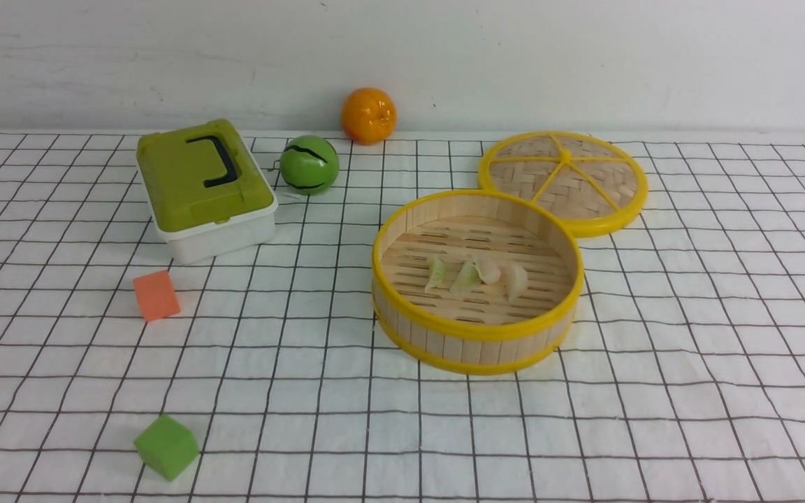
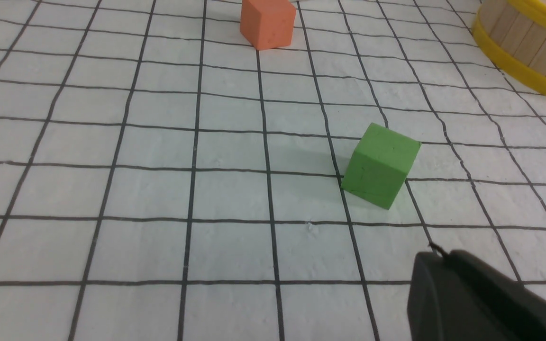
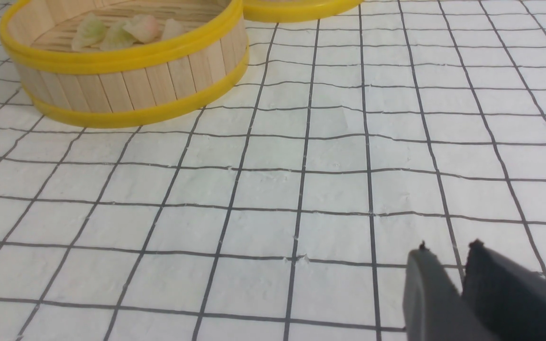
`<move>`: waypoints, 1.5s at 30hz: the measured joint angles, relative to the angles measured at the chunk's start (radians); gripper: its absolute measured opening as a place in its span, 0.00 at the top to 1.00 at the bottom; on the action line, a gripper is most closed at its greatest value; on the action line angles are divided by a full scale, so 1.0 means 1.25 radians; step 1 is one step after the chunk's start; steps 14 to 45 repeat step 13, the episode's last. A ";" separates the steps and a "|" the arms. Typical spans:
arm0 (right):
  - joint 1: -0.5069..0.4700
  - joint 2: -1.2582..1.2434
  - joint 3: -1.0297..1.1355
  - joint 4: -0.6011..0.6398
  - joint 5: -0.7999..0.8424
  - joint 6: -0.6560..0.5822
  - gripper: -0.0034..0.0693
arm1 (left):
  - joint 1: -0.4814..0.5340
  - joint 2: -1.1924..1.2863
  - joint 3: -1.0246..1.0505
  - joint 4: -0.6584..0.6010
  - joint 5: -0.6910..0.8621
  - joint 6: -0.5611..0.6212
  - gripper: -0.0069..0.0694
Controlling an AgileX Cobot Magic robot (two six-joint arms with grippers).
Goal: Put the dumplings into the steamer on the table with the white tablecloth.
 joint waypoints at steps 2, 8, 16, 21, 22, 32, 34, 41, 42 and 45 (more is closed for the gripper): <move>0.000 0.000 0.000 0.000 0.000 0.000 0.78 | 0.000 0.000 0.000 0.000 0.000 0.000 0.92; 0.000 0.000 0.000 0.000 0.000 0.000 0.77 | 0.000 0.000 0.000 0.000 0.001 0.000 0.91; 0.000 0.000 0.000 0.000 0.000 0.000 0.76 | 0.000 0.000 0.000 0.000 0.001 0.000 0.91; 0.000 0.000 0.000 0.000 0.000 0.000 0.76 | 0.000 0.000 0.000 0.000 0.001 0.000 0.91; 0.000 0.000 0.000 0.000 0.000 0.000 0.76 | 0.000 0.000 0.000 0.000 0.001 0.000 0.91; 0.000 0.000 0.000 0.000 0.000 0.000 0.76 | 0.000 0.000 0.000 0.000 0.001 0.000 0.91; 0.000 0.000 0.000 0.000 0.000 0.000 0.76 | 0.000 0.000 0.000 0.000 0.001 0.000 0.91; 0.000 0.000 0.000 0.000 0.000 0.000 0.76 | 0.000 0.000 0.000 0.000 0.001 0.000 0.91; 0.000 0.000 0.000 0.000 0.000 0.000 0.76 | 0.000 0.000 0.000 0.000 0.001 0.000 0.91; 0.000 0.000 0.000 0.000 0.000 0.000 0.76 | 0.000 0.000 0.000 0.000 0.001 0.000 0.91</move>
